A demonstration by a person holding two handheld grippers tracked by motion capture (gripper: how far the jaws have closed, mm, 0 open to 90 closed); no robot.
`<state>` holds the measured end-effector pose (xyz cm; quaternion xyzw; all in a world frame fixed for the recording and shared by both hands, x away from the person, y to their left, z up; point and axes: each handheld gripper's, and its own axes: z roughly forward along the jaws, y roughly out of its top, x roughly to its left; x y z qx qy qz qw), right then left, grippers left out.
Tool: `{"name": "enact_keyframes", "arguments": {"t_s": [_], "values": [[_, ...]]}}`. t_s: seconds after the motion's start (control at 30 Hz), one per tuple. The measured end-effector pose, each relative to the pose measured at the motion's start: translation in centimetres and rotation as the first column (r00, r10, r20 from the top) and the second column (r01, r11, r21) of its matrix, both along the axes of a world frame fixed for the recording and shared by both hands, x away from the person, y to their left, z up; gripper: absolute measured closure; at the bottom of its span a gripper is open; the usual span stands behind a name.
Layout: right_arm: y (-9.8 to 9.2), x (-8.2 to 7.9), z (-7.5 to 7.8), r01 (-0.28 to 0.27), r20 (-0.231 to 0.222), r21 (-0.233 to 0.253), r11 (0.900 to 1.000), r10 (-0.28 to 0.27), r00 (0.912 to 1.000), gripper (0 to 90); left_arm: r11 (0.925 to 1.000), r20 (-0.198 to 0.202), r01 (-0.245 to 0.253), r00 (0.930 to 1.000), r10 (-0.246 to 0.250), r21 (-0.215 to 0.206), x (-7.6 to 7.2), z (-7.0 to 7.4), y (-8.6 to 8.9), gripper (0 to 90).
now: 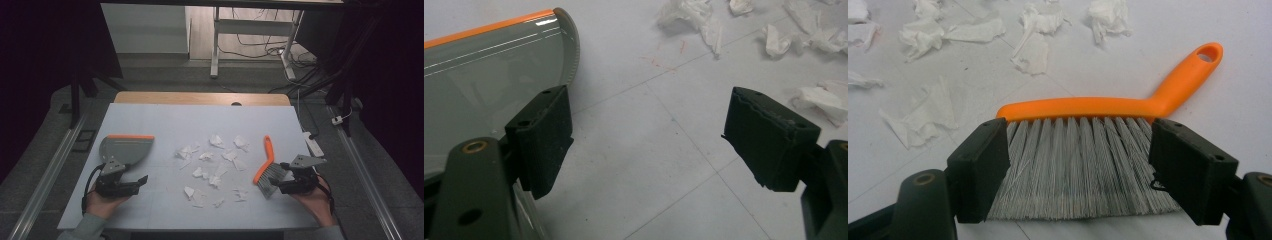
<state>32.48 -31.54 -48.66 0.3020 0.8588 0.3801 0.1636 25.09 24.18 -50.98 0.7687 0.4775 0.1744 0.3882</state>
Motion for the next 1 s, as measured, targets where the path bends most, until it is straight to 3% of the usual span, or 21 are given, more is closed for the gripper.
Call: {"name": "enact_keyframes", "arguments": {"t_s": [1.0], "values": [[0.23, 0.07, 1.02, 0.006, 0.017, -0.014, 1.0, -0.006, 0.9998, 26.3, 0.9996, 0.022, 0.019, 0.9996, -0.02, 0.019, -0.16, -0.09, -0.33, 20.5]]}}
